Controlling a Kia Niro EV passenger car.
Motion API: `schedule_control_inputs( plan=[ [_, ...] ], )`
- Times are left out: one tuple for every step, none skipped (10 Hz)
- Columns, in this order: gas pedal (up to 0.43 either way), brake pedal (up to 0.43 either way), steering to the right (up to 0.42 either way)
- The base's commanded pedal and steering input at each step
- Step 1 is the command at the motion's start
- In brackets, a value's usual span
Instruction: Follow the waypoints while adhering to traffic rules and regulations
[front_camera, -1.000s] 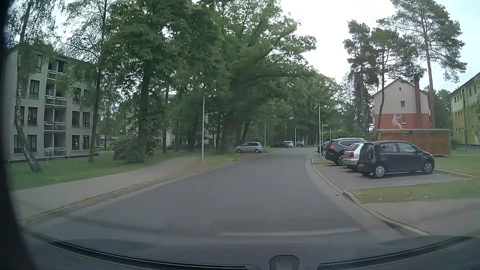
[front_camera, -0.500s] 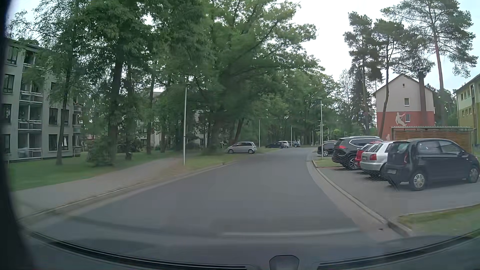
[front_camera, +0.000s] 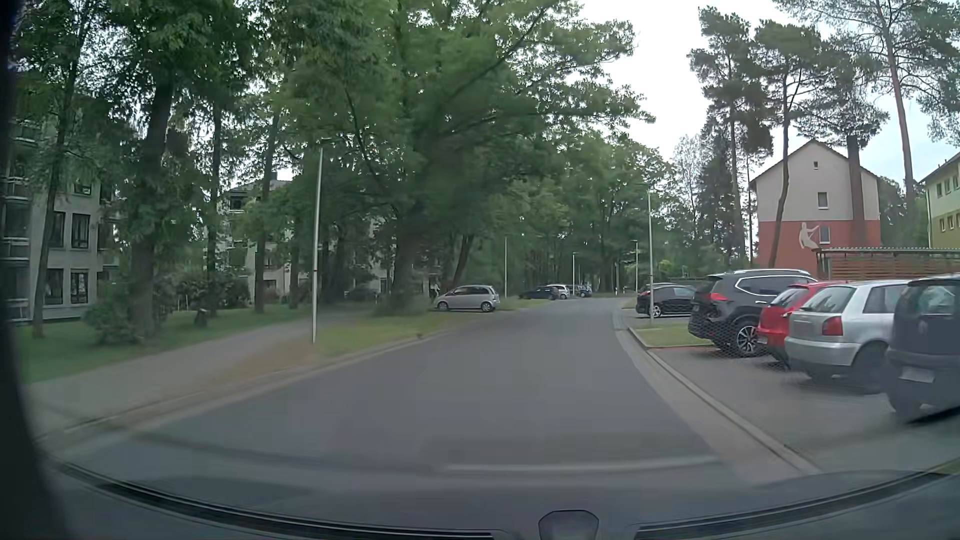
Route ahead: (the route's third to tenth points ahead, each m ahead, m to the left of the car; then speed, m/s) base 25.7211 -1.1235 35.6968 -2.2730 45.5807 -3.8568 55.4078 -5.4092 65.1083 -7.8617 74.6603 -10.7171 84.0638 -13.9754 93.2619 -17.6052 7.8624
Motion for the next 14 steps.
schedule_control_inputs(
  plan=[
    [0.15, 0.006, 0.026],
    [0.15, 0.006, 0.026],
    [0.15, 0.006, 0.026],
    [0.15, 0.006, 0.026],
    [0.15, 0.006, 0.026],
    [0.15, 0.006, 0.027],
    [0.15, 0.006, 0.028],
    [0.15, 0.006, 0.029],
    [0.15, 0.006, 0.029],
    [0.15, 0.006, 0.029],
    [0.15, 0.006, 0.029],
    [0.15, 0.006, 0.029],
    [0.15, 0.006, 0.029],
    [0.157, 0.006, 0.029]
  ],
)
